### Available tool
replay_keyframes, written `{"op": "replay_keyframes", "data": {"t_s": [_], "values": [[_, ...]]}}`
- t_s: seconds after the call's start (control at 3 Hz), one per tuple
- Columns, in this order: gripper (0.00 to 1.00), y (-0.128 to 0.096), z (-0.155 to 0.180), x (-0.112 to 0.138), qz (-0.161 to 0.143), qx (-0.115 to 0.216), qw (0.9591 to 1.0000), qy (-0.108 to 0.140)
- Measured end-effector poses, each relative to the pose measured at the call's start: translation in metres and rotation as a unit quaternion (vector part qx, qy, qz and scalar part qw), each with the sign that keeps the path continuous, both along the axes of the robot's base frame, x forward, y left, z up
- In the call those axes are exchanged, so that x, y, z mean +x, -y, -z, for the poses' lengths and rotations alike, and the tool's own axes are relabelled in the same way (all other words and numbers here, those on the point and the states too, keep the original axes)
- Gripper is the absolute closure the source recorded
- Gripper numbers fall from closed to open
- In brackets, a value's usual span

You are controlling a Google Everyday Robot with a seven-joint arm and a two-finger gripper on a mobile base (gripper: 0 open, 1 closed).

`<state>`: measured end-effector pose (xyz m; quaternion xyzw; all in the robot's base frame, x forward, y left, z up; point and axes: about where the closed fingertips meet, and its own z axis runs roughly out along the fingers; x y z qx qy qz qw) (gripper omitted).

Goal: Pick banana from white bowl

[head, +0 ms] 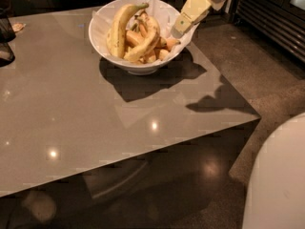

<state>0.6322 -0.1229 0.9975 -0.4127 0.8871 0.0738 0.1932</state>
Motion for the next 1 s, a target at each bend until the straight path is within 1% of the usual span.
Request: {"op": "replay_keyframes", "data": {"t_s": [0.33, 0.67, 1.0], "values": [[0.00, -0.010, -0.001, 0.005, -0.004, 0.016, 0.9999, 0.004], [0.00, -0.038, -0.013, 0.009, -0.020, 0.021, 0.9995, 0.008], [0.00, -0.072, -0.025, 0.014, -0.041, 0.017, 0.9989, 0.012]]}}
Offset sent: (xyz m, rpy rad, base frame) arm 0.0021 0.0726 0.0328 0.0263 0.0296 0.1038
